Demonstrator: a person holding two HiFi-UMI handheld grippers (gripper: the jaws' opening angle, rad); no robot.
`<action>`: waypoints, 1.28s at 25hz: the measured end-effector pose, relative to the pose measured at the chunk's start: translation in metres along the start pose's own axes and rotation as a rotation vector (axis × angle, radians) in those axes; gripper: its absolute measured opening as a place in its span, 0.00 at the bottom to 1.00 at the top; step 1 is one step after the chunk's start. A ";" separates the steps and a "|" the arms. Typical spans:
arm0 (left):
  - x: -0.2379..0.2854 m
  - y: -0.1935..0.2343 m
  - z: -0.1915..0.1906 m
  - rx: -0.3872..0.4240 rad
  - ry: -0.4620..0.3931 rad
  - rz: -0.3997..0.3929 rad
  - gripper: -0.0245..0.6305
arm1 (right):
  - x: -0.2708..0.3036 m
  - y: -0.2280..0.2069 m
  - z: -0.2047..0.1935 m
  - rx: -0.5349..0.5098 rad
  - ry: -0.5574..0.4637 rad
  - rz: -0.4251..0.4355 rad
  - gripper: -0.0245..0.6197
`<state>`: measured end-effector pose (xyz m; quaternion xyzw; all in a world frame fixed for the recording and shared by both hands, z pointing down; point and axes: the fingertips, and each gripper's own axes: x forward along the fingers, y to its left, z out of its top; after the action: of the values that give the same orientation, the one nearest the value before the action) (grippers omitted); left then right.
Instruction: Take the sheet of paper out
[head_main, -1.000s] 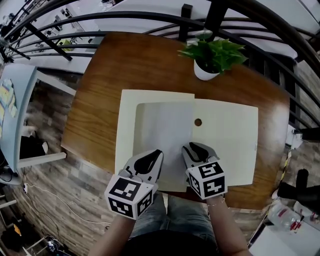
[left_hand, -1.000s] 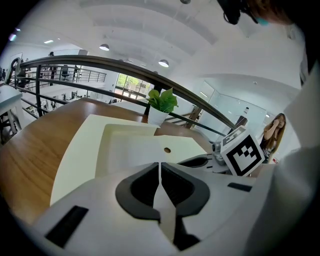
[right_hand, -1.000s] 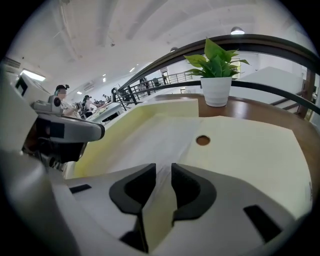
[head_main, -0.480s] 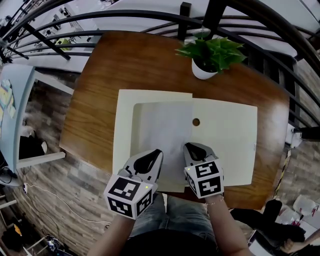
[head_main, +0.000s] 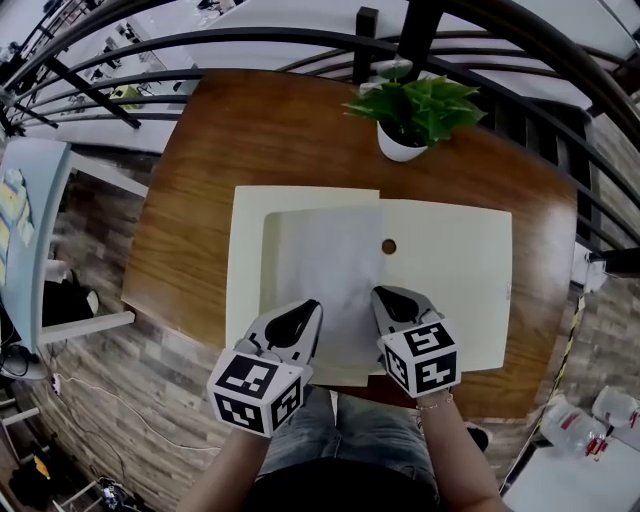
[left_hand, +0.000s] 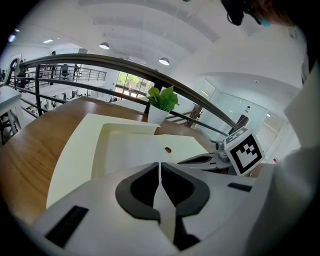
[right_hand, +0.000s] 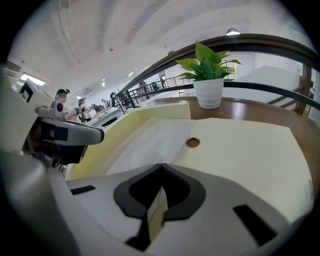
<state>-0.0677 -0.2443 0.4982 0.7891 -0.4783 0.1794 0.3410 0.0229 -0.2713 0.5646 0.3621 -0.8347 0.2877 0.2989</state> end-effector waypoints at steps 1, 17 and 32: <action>0.001 0.000 0.001 0.001 0.000 -0.001 0.08 | -0.002 0.000 0.000 0.003 -0.004 0.006 0.08; 0.026 -0.024 0.016 0.052 0.014 -0.069 0.08 | -0.045 -0.041 0.003 0.086 -0.073 -0.074 0.08; 0.020 -0.049 0.024 0.106 -0.016 -0.111 0.08 | -0.097 -0.055 0.007 0.159 -0.172 -0.132 0.08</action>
<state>-0.0163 -0.2587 0.4749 0.8329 -0.4263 0.1788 0.3043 0.1179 -0.2662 0.5059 0.4622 -0.8062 0.3004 0.2150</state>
